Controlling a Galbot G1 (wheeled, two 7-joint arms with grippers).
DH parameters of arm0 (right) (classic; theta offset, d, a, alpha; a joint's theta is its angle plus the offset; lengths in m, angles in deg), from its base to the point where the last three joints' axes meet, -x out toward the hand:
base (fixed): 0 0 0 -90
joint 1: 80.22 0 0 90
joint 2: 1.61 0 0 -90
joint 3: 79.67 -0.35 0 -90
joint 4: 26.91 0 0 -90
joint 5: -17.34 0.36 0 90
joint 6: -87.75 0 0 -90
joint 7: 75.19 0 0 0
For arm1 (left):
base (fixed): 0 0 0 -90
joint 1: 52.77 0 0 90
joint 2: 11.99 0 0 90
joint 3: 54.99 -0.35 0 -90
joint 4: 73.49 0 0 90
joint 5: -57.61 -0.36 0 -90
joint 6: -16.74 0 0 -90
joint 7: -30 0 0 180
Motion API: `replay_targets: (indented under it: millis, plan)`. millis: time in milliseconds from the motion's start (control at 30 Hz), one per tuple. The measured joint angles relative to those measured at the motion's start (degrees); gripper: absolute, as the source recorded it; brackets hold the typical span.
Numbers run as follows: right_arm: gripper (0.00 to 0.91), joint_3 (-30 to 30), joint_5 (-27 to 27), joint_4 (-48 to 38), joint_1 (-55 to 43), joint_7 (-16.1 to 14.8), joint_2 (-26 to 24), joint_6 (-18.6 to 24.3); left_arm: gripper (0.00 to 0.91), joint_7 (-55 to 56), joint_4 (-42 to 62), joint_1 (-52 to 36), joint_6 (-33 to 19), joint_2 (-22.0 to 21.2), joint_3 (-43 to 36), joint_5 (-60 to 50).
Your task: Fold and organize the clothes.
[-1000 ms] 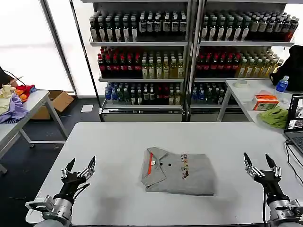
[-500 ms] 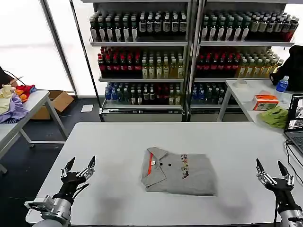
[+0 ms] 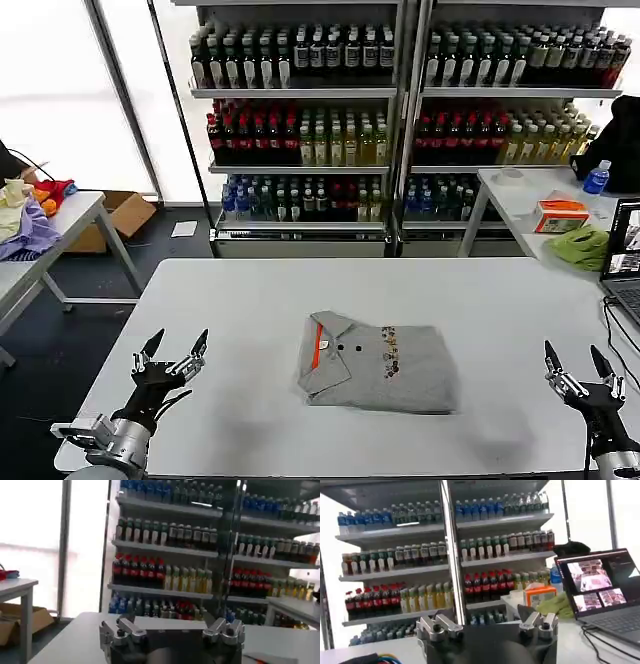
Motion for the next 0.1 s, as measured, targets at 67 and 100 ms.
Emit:
replay_targets:
  millis: [67, 100]
  plan:
    - [0.907, 0.1, 0.0, 0.2, 0.0, -0.1, 0.1, -0.1, 0.907, -0.3, -0.2, 0.1, 0.0, 0.0, -0.1, -0.4]
    - [0.907, 0.2, 0.0, 0.2, 0.1, -0.1, 0.1, -0.2, 0.907, -0.3, -0.3, 0.0, 0.0, 0.0, -0.2, -0.7]
